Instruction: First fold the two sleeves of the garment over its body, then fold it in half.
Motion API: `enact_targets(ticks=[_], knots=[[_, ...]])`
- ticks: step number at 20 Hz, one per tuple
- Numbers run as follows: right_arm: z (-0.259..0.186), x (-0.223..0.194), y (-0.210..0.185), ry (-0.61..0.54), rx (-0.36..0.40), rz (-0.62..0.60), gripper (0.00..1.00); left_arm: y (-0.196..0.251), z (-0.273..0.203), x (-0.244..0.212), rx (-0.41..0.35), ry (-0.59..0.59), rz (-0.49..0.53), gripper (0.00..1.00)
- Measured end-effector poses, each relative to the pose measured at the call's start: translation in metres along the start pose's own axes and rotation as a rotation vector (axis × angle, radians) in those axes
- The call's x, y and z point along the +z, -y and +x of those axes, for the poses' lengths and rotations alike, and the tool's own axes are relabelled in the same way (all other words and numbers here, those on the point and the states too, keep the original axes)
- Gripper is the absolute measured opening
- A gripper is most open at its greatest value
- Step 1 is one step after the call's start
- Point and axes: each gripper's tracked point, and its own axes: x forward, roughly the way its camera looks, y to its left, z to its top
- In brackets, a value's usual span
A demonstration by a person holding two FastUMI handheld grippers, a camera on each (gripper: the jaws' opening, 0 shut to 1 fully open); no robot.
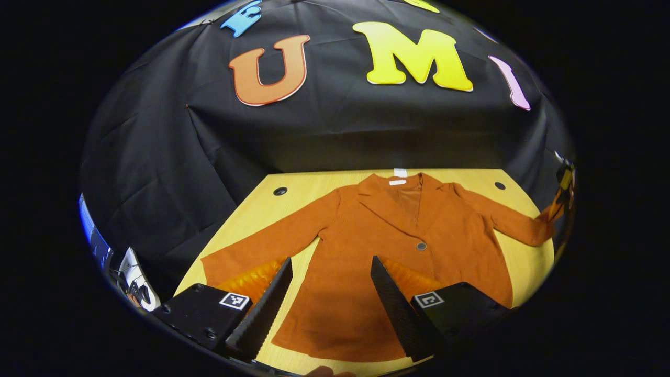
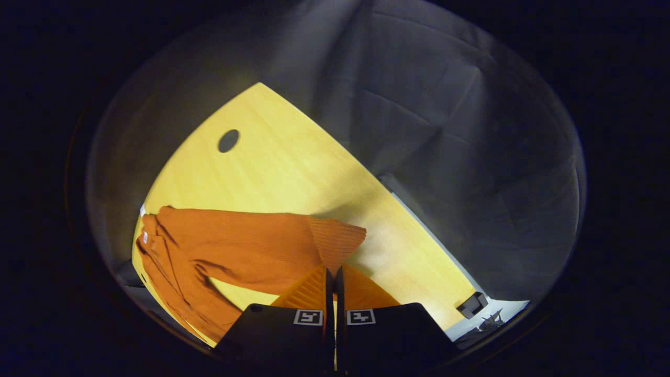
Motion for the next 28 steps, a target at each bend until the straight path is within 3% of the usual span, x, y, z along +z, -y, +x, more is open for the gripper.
enact_targets(ticks=[4, 7, 13, 19, 25, 28], knots=[[-0.049, -0.016, -0.118, 0.062, 0.174, -0.100, 0.02, -0.017, 0.006, -0.020, -0.053, -0.010, -0.059, 0.95], [-0.089, -0.041, -0.202, 0.104, 0.250, -0.205, 0.02, -0.035, 0.009, -0.032, -0.081, -0.013, -0.077, 0.95], [-0.136, -0.112, -0.364, 0.163, 0.398, -0.439, 0.02, -0.095, 0.010, -0.063, -0.015, -0.030, -0.189, 0.96], [-0.128, -0.202, -0.482, 0.130, 0.441, -0.643, 0.02, -0.140, 0.004, -0.101, 0.074, -0.062, -0.225, 0.98], [-0.061, -0.281, -0.542, 0.053, 0.324, -0.800, 0.02, -0.144, -0.009, -0.111, 0.054, -0.024, -0.164, 0.98], [-0.032, -0.309, -0.571, 0.029, 0.325, -0.858, 0.02, -0.152, -0.019, -0.122, 0.081, -0.045, -0.161, 0.98]])
